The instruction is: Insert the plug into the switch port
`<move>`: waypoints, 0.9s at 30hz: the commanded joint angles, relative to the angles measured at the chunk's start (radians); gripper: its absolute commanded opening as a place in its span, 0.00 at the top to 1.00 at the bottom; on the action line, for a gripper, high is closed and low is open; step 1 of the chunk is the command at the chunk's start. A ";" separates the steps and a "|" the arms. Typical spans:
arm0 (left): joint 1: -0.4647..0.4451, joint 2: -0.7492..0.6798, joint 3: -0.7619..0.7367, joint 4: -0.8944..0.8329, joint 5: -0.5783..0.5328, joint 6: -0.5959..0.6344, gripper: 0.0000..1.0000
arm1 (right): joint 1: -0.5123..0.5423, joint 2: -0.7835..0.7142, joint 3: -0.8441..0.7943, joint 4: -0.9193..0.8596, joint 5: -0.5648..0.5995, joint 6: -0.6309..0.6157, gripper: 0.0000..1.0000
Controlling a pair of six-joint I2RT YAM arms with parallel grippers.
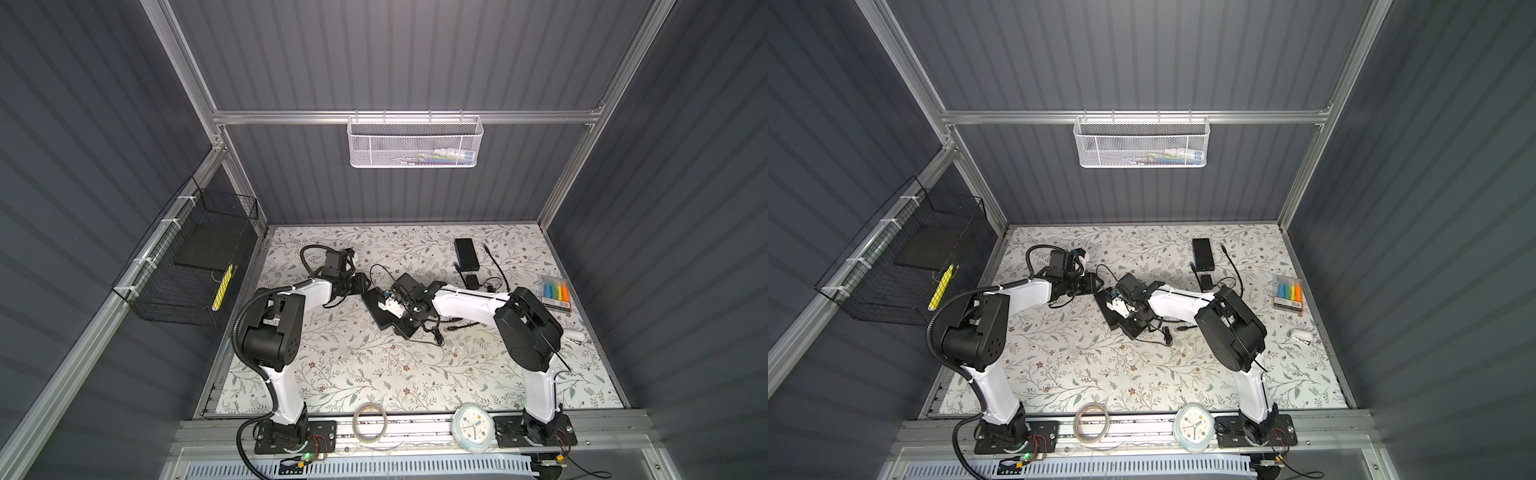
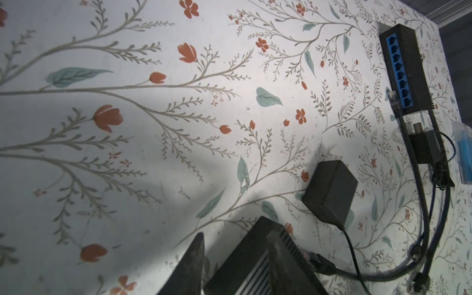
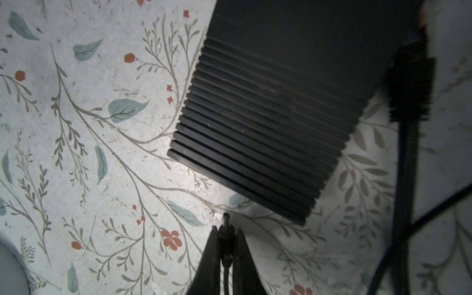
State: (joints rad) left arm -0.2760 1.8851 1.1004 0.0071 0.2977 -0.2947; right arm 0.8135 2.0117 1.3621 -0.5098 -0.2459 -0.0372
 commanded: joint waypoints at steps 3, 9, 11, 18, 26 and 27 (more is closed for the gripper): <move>-0.005 0.048 0.051 0.034 0.083 0.015 0.59 | 0.004 0.033 0.042 -0.072 -0.032 0.026 1.00; -0.005 0.080 0.061 0.047 0.119 0.012 0.60 | 0.006 0.060 0.085 -0.099 -0.035 0.039 1.00; -0.005 0.087 0.057 0.055 0.130 0.011 0.60 | 0.006 0.066 0.099 -0.104 -0.031 0.045 1.00; -0.005 0.100 0.041 0.073 0.163 0.000 0.60 | 0.009 0.104 0.146 -0.139 -0.033 0.053 1.00; 0.003 0.094 0.022 0.087 0.195 0.004 0.60 | 0.011 0.118 0.163 -0.155 -0.032 0.063 1.00; 0.003 0.093 0.020 0.089 0.199 0.002 0.61 | 0.012 0.118 0.166 -0.157 -0.033 0.065 1.00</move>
State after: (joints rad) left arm -0.2760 1.9751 1.1347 0.0776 0.4580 -0.2955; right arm 0.8192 2.1086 1.5040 -0.6319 -0.2703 0.0154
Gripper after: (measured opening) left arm 0.396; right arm 0.099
